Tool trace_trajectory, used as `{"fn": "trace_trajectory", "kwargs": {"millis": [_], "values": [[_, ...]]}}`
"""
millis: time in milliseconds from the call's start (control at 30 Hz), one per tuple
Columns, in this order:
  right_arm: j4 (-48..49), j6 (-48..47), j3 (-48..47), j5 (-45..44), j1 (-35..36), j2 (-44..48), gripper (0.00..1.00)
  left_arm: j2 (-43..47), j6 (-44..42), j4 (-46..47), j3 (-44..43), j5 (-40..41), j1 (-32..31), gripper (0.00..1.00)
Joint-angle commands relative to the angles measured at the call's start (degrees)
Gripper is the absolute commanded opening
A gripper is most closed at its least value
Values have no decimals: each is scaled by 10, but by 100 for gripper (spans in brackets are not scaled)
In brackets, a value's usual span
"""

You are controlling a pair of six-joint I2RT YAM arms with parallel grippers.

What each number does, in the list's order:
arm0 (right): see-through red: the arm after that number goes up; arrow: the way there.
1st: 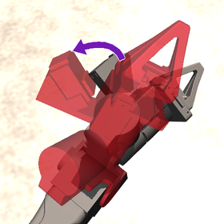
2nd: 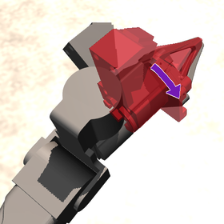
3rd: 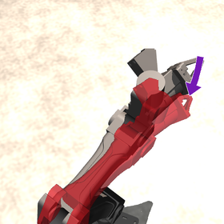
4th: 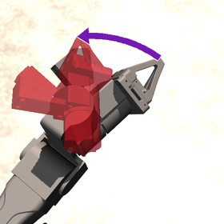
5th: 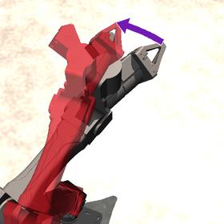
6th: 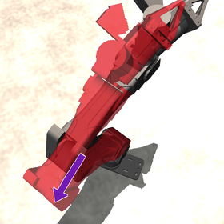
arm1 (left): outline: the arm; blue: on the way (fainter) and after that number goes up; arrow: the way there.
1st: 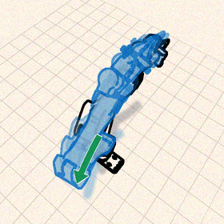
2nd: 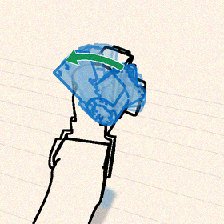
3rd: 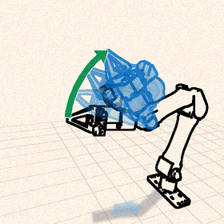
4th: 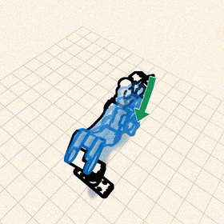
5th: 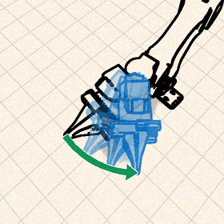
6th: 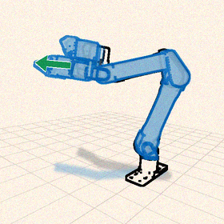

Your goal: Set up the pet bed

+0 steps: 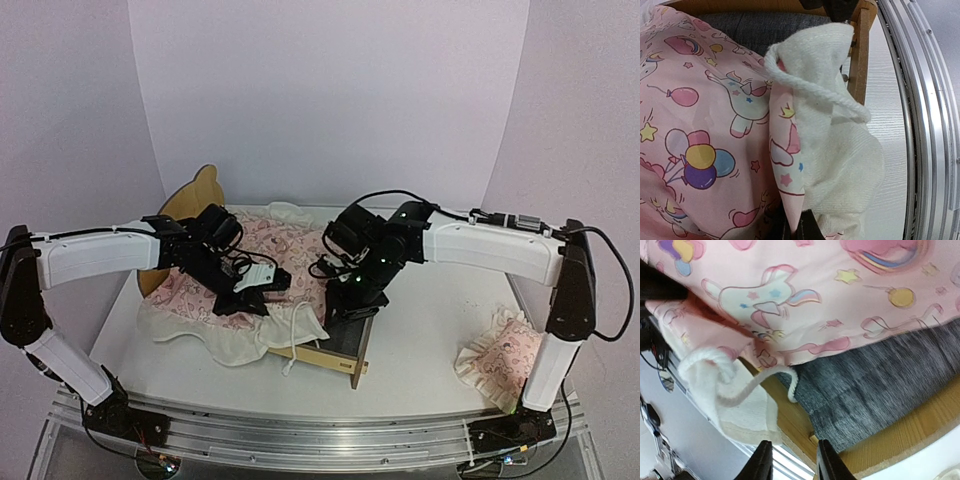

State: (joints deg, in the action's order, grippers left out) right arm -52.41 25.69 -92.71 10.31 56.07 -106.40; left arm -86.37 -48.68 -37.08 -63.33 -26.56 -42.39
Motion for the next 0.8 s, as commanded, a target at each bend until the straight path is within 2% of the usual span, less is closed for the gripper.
{"fn": "trace_trajectory", "kwargs": {"millis": [0, 200, 333, 533, 767], "values": [[14, 47, 52, -36, 2, 87, 35, -6, 8, -8, -17, -31, -33, 1], [14, 136, 160, -174, -3, 177, 38, -26, 41, -1, -42, -56, -66, 0], [20, 174, 189, -209, -12, 185, 44, -41, 51, -2, -70, -73, -71, 0], [135, 179, 228, -144, -49, 156, 47, -63, 48, 18, -85, -84, -83, 0], [202, 180, 234, -84, -69, 128, 45, -73, 53, 36, -72, -92, -87, 0]]}}
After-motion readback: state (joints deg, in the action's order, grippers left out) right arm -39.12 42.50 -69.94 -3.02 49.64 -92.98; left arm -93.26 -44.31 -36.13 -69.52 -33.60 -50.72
